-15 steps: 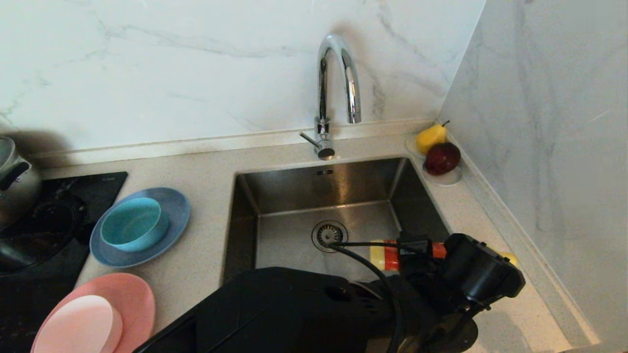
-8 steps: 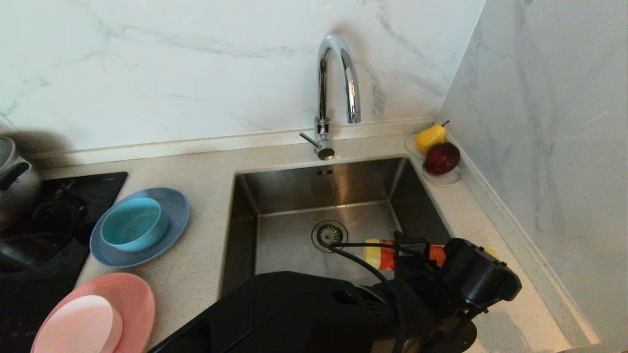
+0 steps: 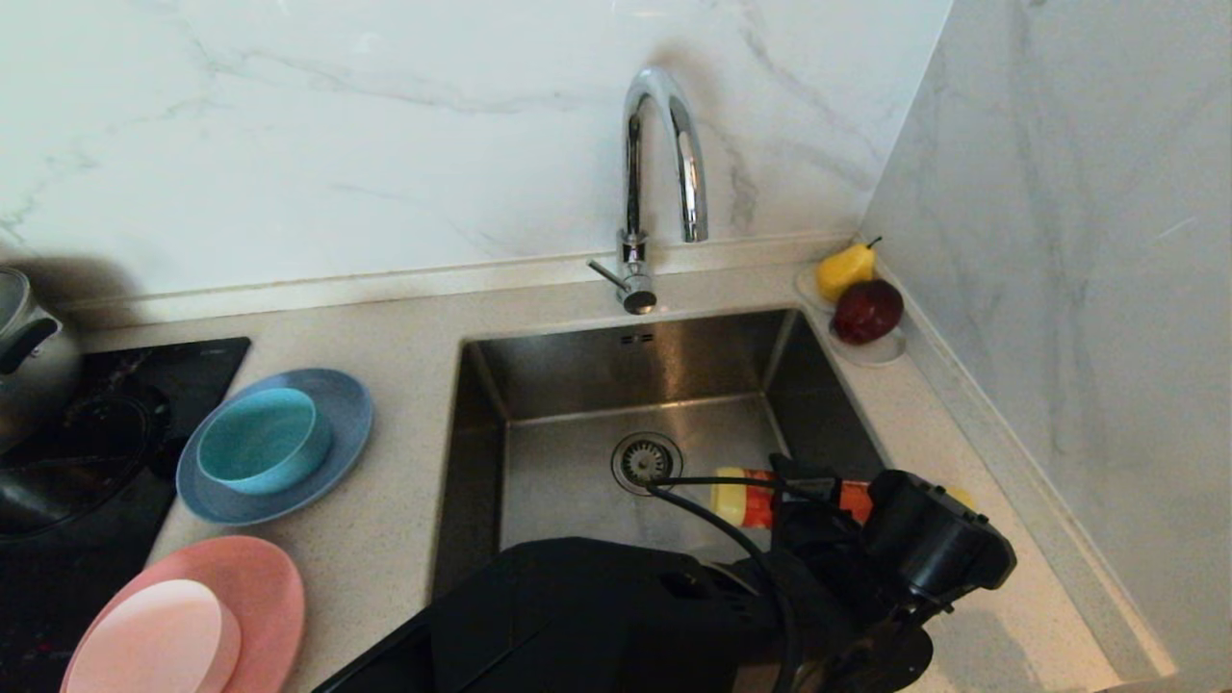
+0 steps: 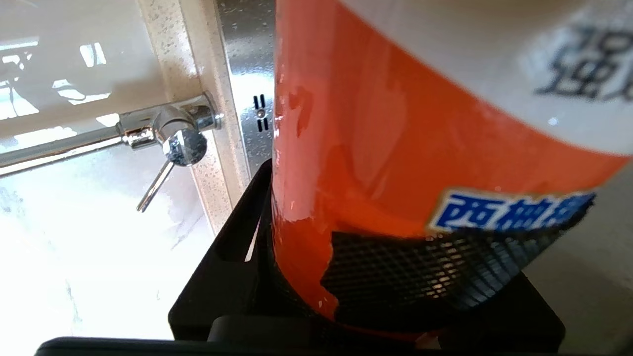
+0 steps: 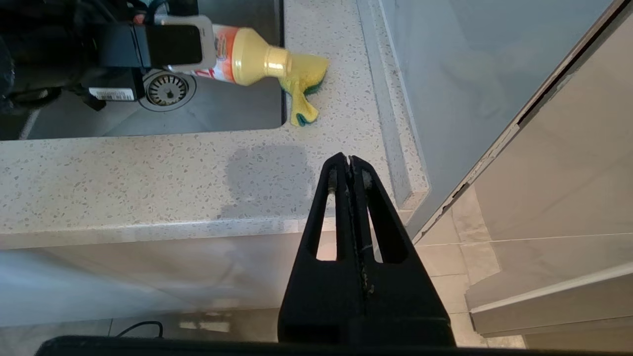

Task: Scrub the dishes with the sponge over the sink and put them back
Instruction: Squeeze it onto the sponge

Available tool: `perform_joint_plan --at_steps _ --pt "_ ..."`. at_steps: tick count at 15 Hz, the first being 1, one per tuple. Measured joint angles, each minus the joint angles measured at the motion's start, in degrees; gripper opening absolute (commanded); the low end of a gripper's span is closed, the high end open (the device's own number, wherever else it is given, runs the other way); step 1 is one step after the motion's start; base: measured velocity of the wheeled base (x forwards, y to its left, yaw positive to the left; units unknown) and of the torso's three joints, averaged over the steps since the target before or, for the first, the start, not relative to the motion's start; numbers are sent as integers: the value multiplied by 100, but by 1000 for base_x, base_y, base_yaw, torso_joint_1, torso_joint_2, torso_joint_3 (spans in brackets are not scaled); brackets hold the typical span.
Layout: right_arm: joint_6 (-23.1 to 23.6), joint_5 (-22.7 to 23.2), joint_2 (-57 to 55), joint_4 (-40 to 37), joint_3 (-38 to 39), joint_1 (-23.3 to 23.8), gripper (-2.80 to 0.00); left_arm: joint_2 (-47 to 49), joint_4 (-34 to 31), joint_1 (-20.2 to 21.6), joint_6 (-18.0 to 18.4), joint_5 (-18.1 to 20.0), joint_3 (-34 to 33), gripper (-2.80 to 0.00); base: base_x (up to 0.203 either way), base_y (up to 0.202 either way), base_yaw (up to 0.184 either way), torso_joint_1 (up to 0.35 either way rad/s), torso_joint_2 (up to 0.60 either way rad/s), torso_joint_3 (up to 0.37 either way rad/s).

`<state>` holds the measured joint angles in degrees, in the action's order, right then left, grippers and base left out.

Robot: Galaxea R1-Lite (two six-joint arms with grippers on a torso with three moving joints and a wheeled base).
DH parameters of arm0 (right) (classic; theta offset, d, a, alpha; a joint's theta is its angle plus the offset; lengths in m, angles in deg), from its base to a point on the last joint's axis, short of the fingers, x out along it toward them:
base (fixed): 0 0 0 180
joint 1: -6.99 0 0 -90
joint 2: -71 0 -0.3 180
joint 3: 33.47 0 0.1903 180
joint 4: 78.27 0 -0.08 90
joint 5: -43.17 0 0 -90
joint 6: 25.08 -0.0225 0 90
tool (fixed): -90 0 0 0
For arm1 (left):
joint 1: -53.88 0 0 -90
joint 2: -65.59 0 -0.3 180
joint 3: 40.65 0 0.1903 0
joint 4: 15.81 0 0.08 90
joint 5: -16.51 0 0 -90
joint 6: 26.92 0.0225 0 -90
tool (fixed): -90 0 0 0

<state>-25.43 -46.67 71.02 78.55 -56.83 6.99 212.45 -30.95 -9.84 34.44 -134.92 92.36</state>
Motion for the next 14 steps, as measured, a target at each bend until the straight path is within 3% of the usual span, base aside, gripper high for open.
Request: perform_joint_plan --at_steps 9,14 --pt "0 0 0 2 0 0 -280 80 26 2 -17 -8 33 -280 0 0 0 0 0 0" --pt "1 0 0 2 0 0 -280 72 437 102 -6 -9 56 -280 0 0 0 0 0 0"
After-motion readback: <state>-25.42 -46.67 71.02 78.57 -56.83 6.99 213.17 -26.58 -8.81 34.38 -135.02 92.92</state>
